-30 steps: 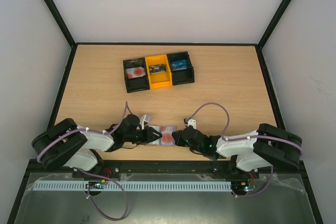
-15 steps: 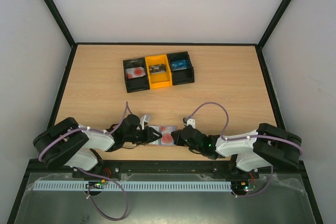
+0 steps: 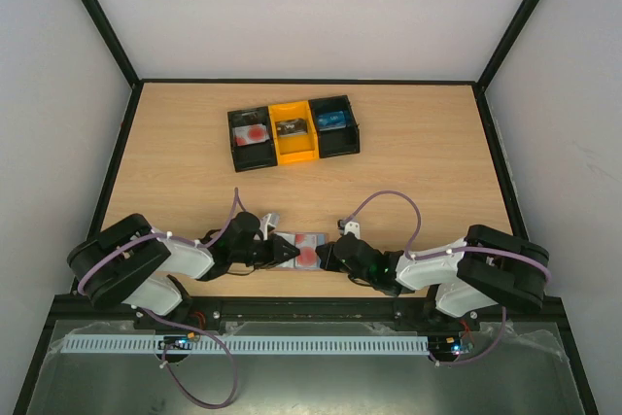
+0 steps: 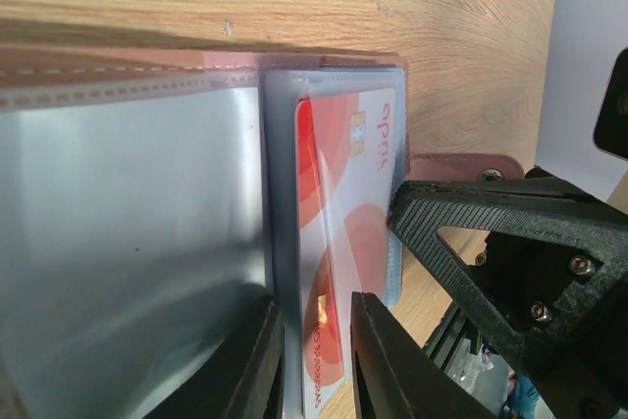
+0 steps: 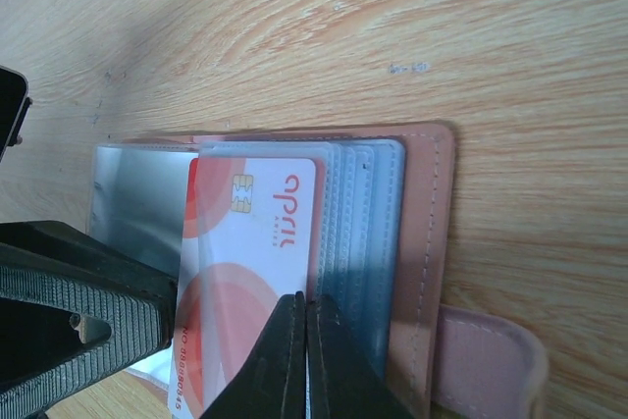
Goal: Take the credit cards out of the card holder
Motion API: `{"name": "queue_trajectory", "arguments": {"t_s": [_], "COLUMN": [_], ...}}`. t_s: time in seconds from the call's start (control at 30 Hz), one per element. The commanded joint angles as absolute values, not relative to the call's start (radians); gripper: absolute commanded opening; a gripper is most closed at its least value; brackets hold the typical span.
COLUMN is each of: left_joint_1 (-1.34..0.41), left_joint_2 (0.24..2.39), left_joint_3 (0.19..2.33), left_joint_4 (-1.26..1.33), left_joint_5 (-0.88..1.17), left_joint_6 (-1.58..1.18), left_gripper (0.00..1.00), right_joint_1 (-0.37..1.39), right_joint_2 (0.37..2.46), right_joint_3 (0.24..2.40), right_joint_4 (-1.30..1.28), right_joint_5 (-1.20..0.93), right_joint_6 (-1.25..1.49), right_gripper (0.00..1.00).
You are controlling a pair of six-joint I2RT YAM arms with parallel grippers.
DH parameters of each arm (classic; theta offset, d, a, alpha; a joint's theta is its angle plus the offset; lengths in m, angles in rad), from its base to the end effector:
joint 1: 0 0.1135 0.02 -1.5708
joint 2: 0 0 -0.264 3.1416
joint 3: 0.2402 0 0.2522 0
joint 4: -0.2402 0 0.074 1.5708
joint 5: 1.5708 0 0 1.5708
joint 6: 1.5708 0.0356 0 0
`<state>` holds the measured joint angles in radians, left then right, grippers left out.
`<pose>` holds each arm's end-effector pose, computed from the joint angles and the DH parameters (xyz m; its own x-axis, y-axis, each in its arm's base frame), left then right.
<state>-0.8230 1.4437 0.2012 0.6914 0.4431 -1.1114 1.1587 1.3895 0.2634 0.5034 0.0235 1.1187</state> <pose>0.1335 -0.1664 0.1072 -0.9742 -0.1404 -0.1765 0.0847 0.4978 -0.8632 0.0893 0.2021 0.1139 -0.9192 0.1425 -0.3672 -0.1867 0.6633 0.7247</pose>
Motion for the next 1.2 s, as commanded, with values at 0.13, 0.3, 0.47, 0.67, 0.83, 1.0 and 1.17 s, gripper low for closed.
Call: {"name": "queue_trajectory", "arguments": {"t_s": [0.13, 0.3, 0.47, 0.67, 0.83, 1.0, 1.17], "left_joint_1": [-0.817, -0.82, -0.822, -0.821, -0.814, -0.803, -0.797], "left_joint_2": [1.462, 1.459, 1.464, 1.451, 1.432, 1.395, 1.356], "left_joint_3": [0.207, 0.206, 0.208, 0.198, 0.196, 0.189, 0.213], "left_joint_4": [0.733, 0.741, 0.748, 0.726, 0.684, 0.637, 0.566], "left_joint_5": [0.454, 0.454, 0.454, 0.442, 0.44, 0.437, 0.427], "left_joint_6": [-1.114, -1.12, -1.123, -1.115, -1.102, -1.084, -1.057], "left_gripper": [0.17, 0.17, 0.11, 0.03, 0.03, 0.03, 0.03], "right_joint_1": [1.164, 1.165, 1.165, 1.165, 1.164, 1.163, 1.164], "right_joint_2": [1.398, 1.419, 1.433, 1.431, 1.427, 1.42, 1.405], "right_joint_3": [0.225, 0.228, 0.227, 0.223, 0.21, 0.208, 0.197], "right_joint_4": [0.512, 0.535, 0.538, 0.515, 0.507, 0.492, 0.486], "right_joint_5": [0.025, 0.008, 0.008, 0.03, 0.041, 0.061, 0.07], "right_joint_6": [1.134, 1.132, 1.131, 1.135, 1.147, 1.138, 1.141], "right_gripper": [0.02, 0.02, 0.02, 0.02, 0.02, 0.02, 0.02]}}
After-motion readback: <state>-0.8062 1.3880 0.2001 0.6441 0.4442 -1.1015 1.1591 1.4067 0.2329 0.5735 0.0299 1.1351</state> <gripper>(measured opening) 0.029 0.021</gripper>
